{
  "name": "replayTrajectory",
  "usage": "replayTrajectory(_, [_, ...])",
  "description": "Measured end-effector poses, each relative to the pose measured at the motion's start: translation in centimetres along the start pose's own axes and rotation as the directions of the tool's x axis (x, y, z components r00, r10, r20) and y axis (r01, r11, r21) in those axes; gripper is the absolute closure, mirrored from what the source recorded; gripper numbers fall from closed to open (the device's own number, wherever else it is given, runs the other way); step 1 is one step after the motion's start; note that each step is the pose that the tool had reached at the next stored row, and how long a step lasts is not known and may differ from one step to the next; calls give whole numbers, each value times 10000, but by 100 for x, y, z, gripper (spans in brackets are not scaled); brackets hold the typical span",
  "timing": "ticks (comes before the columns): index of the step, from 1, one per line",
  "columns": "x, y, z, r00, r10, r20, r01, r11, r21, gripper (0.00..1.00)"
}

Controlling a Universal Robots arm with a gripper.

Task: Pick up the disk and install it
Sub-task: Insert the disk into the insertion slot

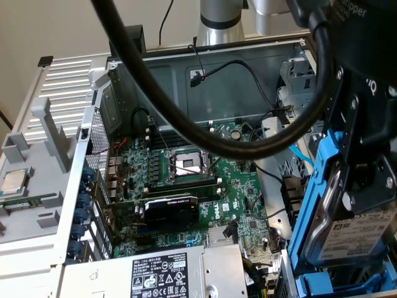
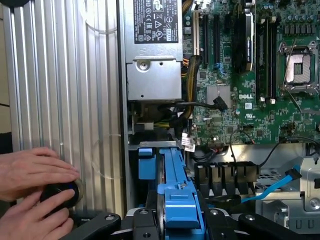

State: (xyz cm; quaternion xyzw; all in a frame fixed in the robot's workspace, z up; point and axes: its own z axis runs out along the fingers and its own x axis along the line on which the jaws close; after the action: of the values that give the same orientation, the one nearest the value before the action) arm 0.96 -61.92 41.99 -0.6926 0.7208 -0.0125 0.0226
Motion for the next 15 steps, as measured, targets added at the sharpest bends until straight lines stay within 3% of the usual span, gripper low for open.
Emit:
replayTrajectory(5, [0,0,0,10000,-27,1,27,10000,6,63])
replayTrajectory(15, [-3,2,0,9999,-124,9,124,9999,99,63])
